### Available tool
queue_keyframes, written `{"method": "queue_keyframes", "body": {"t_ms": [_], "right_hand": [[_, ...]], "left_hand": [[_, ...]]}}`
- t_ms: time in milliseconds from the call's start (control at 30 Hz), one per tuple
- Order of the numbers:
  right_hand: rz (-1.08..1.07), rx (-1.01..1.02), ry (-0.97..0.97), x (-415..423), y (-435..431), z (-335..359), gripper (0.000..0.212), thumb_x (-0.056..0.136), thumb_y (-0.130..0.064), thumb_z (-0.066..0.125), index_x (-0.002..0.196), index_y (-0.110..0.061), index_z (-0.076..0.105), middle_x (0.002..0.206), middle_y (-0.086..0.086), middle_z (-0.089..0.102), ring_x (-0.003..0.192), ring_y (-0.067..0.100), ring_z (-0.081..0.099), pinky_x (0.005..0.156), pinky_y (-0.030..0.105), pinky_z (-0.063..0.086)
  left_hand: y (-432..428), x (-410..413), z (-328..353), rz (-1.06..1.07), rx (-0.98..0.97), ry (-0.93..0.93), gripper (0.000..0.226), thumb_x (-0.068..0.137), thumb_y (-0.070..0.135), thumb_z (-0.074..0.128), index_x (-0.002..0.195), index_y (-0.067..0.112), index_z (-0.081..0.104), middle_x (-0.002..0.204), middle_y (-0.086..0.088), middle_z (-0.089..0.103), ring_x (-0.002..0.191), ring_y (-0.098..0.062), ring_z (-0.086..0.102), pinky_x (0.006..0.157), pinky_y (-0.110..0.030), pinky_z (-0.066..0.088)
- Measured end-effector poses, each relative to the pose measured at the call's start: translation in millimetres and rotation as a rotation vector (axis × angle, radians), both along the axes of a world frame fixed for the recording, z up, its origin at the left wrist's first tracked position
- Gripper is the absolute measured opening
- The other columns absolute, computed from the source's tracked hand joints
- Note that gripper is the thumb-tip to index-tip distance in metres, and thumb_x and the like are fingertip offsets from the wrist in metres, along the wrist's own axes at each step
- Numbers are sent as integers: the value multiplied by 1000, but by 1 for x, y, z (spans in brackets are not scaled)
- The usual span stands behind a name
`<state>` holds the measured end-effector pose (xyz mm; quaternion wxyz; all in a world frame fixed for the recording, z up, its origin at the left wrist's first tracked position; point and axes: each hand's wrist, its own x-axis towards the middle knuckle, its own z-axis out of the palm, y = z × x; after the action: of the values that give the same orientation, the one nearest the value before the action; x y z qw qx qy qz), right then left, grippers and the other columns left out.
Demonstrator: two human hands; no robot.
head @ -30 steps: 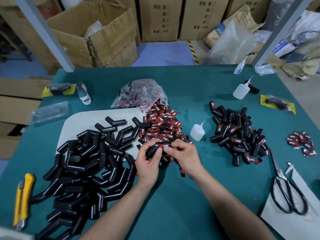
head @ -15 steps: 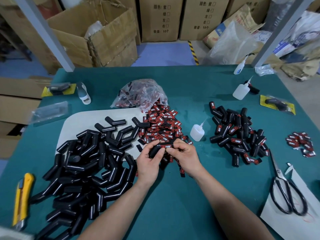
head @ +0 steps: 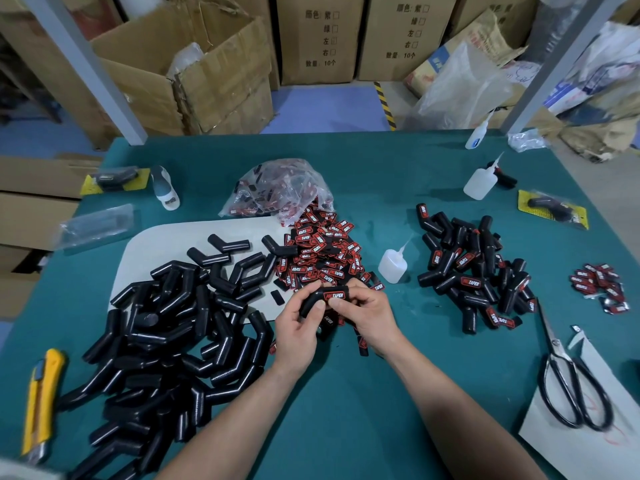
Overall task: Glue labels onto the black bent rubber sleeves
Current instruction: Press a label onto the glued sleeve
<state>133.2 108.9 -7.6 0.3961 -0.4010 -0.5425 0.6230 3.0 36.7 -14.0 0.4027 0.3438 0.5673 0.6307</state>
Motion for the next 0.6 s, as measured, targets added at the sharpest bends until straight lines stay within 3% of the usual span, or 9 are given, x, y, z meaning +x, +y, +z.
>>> {"method": "queue_keyframes", "body": {"t_ms": [200, 433, 600], "right_hand": [[11, -48, 35, -1, -2, 1, 8, 79, -15, 81, 81, -8, 78, 79, -3, 53, 77, 16, 53, 71, 30, 43], [-53, -26, 76, -6, -9, 2, 14, 77, -11, 78, 73, 0, 71, 78, 2, 48, 76, 20, 47, 69, 35, 39], [7, 2, 47, -3, -9, 4, 10, 79, -11, 76, 70, -13, 72, 78, -5, 50, 76, 14, 50, 70, 29, 41]], "left_hand": [[0, 1, 0, -27, 31, 67, 32, 95, 11, 60, 123, 26, 66, 118, 21, 72, 97, 5, 68, 80, -9, 51], [-2, 1, -4, -39, 110, 94, 40, 97, 5, 57, 127, 29, 66, 127, 8, 72, 121, -15, 65, 101, -24, 49], [-1, 1, -2, -28, 163, 124, 40, 98, 20, 57, 129, 43, 66, 127, 7, 71, 122, -18, 65, 107, -28, 48]]}}
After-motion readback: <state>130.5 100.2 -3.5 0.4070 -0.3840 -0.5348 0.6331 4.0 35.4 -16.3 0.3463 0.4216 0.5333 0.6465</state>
